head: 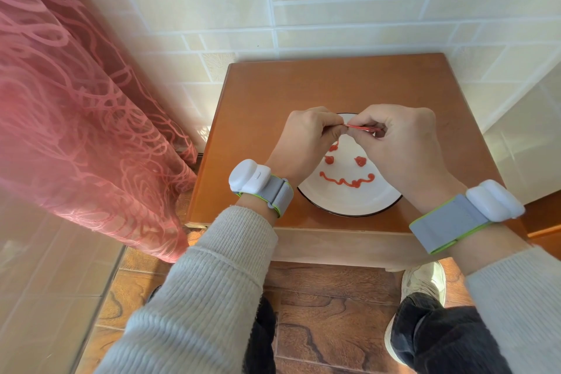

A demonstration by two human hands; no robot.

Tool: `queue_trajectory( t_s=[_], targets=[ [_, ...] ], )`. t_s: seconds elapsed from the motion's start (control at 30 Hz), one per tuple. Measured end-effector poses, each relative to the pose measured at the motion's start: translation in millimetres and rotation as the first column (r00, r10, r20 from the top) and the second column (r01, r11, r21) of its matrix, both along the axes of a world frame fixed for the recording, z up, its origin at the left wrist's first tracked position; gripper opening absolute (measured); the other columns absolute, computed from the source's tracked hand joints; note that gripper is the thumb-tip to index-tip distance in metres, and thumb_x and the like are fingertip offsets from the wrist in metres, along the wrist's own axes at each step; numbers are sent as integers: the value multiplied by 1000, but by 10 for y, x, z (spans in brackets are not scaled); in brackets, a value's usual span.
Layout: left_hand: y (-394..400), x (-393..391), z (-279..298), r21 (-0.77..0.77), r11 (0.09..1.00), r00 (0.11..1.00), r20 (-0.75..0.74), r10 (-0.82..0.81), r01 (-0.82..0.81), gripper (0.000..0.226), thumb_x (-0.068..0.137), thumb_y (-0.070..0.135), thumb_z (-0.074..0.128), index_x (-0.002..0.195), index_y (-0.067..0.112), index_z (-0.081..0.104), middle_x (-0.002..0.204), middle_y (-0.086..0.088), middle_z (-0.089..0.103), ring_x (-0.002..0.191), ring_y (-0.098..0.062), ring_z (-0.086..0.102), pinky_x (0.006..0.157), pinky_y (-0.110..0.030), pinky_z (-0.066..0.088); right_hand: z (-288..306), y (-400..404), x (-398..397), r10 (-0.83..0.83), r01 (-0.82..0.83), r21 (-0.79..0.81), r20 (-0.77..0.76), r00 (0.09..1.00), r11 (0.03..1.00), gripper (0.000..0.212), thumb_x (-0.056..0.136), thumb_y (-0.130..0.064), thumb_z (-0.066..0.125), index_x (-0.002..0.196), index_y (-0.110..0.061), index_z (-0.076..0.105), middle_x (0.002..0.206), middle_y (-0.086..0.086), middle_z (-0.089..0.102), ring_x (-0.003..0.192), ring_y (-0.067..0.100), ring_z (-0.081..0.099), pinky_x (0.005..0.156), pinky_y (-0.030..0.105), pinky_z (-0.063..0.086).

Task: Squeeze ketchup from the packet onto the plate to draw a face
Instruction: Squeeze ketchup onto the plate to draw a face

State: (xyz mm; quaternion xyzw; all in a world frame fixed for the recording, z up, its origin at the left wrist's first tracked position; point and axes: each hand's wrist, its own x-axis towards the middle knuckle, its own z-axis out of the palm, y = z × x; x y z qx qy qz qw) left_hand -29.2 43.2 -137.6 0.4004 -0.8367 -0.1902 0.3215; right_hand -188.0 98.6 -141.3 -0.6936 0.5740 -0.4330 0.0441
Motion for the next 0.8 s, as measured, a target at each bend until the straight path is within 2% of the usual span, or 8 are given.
queue_trajectory(
  t_s=[0.23, 0.43, 0.8],
  targets=[
    [5, -20, -4, 5, 1000, 1000, 4, -2, 2, 15, 86, 7, 62, 74, 1, 68, 67, -11, 62, 60, -15, 47, 57, -24, 37, -5, 5, -19, -2, 2, 5, 3, 1000, 1000, 4, 85, -7, 80, 81, -8, 79, 75, 1, 74, 68, 14, 67, 64, 28, 52],
    [10, -35, 1, 7, 1000, 1000, 5, -5, 5, 15, 87, 8, 62, 75, 2, 69, 66, -8, 61, 59, -11, 43, 57, -12, 33, -13, 12, -33, -7, 7, -6, 5, 1000, 1000, 5, 84, -6, 80, 80, -9, 79, 73, 1, 74, 66, 15, 66, 63, 27, 50],
    [35, -88, 17, -2, 1000, 1000, 13, -24, 24, 15, 86, 6, 62, 74, 2, 69, 64, -4, 57, 57, -11, 42, 56, -9, 33, -43, 21, -108, -19, 19, -11, -12, 1000, 1000, 6, 83, -3, 81, 84, -9, 80, 78, 3, 76, 69, 16, 67, 64, 33, 54]
  ],
)
